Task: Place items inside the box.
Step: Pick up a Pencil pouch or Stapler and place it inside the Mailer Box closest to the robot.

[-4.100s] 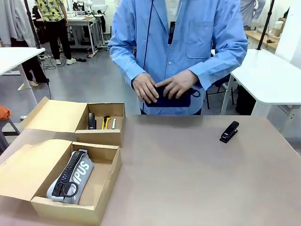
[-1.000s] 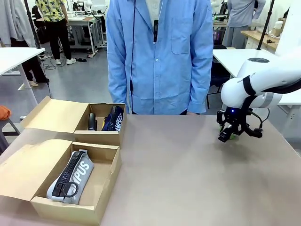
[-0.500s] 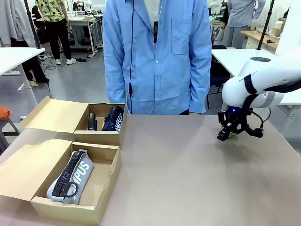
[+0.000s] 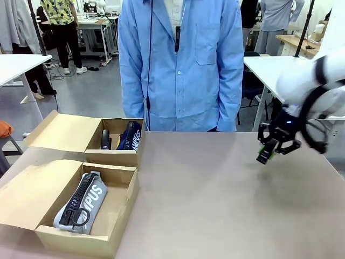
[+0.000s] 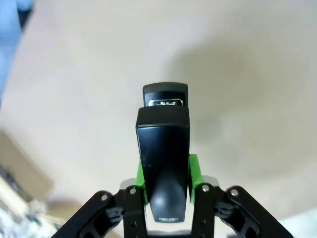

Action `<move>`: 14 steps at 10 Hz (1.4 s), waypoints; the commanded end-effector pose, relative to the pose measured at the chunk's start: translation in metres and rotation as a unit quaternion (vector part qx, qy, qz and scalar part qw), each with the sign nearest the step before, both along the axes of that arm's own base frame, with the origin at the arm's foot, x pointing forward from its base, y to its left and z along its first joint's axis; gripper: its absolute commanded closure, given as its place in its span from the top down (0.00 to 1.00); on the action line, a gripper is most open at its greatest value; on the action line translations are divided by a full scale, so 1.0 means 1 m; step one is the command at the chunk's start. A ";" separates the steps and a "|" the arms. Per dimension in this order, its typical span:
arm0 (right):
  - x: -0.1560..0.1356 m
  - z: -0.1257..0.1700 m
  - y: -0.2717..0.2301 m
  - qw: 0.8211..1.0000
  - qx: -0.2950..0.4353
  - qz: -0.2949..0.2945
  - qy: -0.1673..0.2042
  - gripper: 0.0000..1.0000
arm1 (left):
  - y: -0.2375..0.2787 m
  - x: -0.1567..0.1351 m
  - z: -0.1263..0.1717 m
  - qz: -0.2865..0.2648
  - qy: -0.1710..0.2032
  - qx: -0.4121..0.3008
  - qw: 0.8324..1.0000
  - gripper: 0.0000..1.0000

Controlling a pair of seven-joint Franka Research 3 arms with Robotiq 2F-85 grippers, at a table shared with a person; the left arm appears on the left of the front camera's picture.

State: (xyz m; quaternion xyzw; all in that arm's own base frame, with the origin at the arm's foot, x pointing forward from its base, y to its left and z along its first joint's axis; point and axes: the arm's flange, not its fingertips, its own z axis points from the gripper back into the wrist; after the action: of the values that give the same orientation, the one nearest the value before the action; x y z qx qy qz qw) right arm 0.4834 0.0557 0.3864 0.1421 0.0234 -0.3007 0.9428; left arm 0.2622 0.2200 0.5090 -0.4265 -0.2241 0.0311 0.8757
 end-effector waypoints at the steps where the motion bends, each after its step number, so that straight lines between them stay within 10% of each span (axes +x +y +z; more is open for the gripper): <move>1: -0.092 0.057 -0.025 0.991 0.058 0.116 0.019 0.00 | -0.001 -0.001 0.000 -0.003 -0.010 -0.006 1.000 1.00; 4: -0.180 0.059 -0.026 0.930 0.215 0.288 0.073 0.00 | -0.001 -0.001 0.000 -0.003 -0.010 -0.006 1.000 1.00; 5: -0.181 0.055 -0.043 0.927 0.245 0.272 0.081 0.19 | -0.001 -0.001 0.000 -0.003 -0.010 -0.006 1.000 1.00; 6: -0.174 0.066 -0.012 0.953 0.168 0.253 0.015 0.19 | -0.001 -0.001 0.000 -0.003 -0.010 -0.006 1.000 1.00; 8: -0.194 0.065 -0.024 0.934 0.214 0.282 0.044 0.36 | -0.001 -0.001 0.000 -0.003 -0.010 -0.006 1.000 1.00; 10: -0.182 0.069 0.041 0.955 0.149 0.256 -0.002 0.36 | -0.001 -0.001 0.000 -0.003 -0.010 -0.006 1.000 1.00; 14: -0.185 0.056 0.186 0.938 0.126 0.322 -0.004 0.36 | -0.001 -0.001 0.000 -0.003 -0.010 -0.006 1.000 1.00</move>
State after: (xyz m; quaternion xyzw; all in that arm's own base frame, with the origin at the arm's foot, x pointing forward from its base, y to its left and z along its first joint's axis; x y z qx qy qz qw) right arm 0.2804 0.2060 0.4469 0.2409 0.1082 0.0261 0.9642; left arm 0.2624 0.2198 0.5084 -0.4267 -0.2233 0.0315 0.8758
